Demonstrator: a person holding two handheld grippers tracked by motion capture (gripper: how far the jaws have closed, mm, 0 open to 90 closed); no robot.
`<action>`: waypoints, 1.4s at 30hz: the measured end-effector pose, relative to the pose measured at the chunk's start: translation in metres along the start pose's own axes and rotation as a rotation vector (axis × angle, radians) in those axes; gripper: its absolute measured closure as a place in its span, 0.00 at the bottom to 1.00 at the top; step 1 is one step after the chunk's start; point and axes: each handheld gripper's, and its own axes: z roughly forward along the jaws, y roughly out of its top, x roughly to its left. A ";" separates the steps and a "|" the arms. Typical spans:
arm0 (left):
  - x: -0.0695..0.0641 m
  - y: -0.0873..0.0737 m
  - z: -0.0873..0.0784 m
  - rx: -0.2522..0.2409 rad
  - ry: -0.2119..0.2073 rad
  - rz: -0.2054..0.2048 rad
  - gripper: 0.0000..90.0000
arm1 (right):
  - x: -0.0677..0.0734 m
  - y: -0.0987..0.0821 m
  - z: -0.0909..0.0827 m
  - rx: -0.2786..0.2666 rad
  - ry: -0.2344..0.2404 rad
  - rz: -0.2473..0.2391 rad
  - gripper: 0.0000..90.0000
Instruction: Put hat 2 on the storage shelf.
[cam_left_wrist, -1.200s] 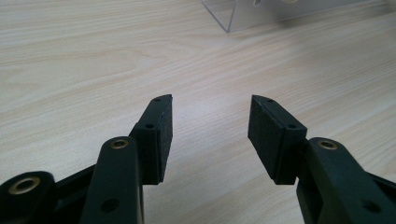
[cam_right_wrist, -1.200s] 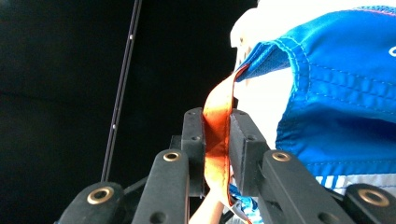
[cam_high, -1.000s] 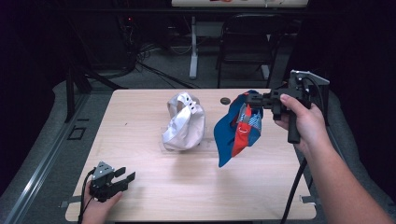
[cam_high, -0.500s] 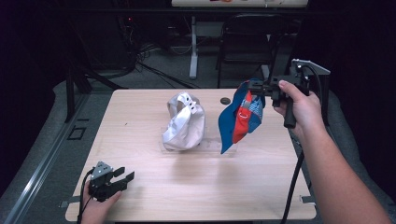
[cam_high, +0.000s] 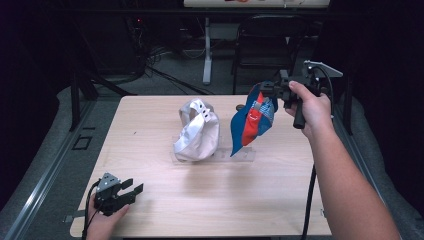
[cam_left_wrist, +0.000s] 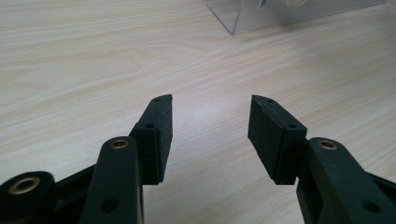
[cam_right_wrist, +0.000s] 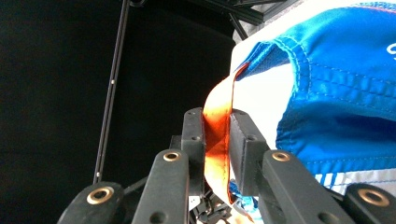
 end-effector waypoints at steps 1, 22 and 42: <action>0.000 0.000 0.000 -0.011 0.001 -0.002 0.56 | -0.001 0.001 0.000 0.001 -0.001 -0.001 0.86; 0.001 0.000 0.000 -0.008 0.001 -0.002 0.56 | -0.006 0.003 0.013 0.012 -0.035 -0.010 0.86; 0.000 -0.001 0.001 -0.020 0.004 -0.004 0.56 | -0.032 -0.010 0.036 0.045 -0.062 0.013 0.86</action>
